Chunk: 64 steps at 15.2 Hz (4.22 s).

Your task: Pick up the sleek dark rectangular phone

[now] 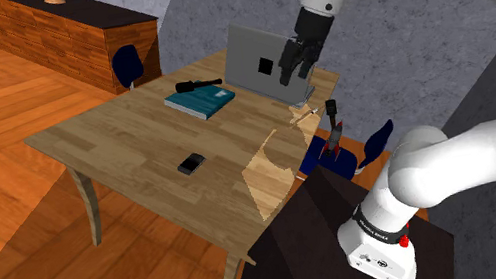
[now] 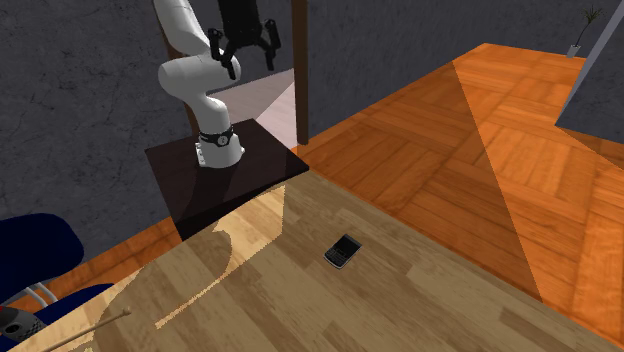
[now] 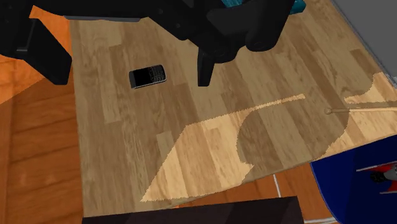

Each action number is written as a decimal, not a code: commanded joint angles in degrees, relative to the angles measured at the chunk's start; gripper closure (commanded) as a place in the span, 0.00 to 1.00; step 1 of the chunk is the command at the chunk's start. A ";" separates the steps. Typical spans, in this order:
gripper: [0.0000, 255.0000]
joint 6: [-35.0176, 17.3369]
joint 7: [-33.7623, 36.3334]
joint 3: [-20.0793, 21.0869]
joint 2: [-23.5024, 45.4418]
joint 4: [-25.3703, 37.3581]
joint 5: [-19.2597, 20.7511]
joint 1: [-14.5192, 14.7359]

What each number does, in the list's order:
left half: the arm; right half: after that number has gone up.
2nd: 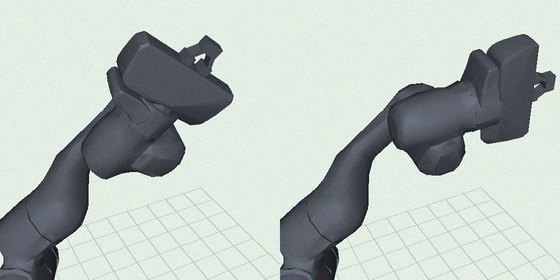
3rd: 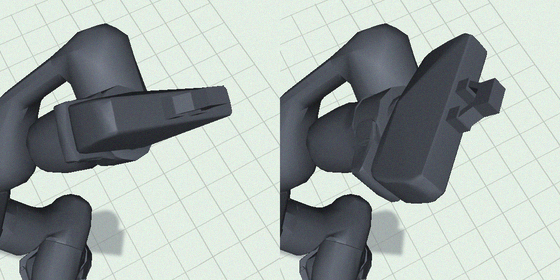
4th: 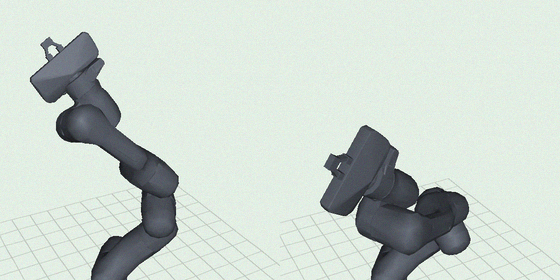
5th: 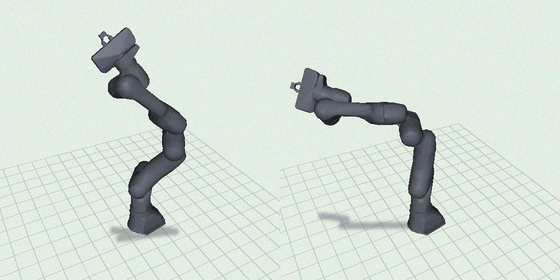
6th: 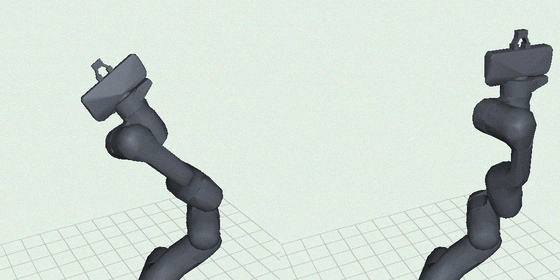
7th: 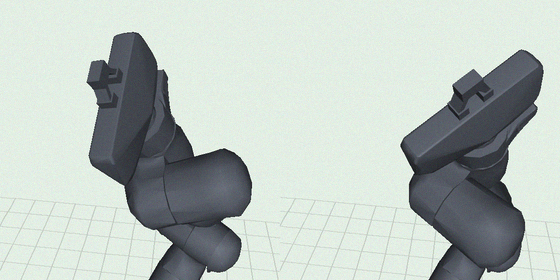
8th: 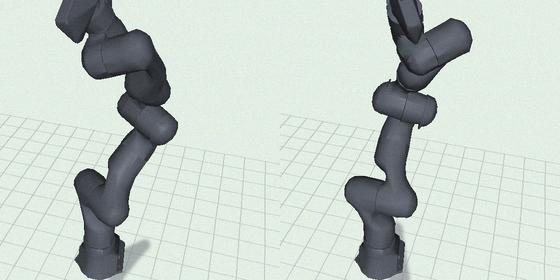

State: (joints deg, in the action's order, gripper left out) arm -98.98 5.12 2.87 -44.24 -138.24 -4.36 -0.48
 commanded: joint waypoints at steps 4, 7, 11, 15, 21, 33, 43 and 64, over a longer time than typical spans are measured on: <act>0.00 -9.08 11.73 6.25 6.86 -2.50 -2.39 -1.44; 0.00 -14.20 18.56 9.68 11.99 -2.76 -3.04 -2.54; 0.00 -20.70 27.98 14.00 20.04 -1.74 -2.70 -4.39; 0.00 -26.49 38.06 17.77 29.19 0.75 -0.46 -6.53; 0.00 -32.96 54.68 20.79 44.26 6.97 6.89 -8.64; 0.00 -37.11 81.75 13.90 73.06 26.66 19.06 -3.55; 0.00 -40.36 86.75 10.56 83.49 33.21 20.76 -1.33; 1.00 -36.31 85.66 11.91 78.48 32.31 19.17 -2.30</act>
State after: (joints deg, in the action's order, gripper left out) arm -135.88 90.93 14.64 34.74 -106.02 15.01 -2.68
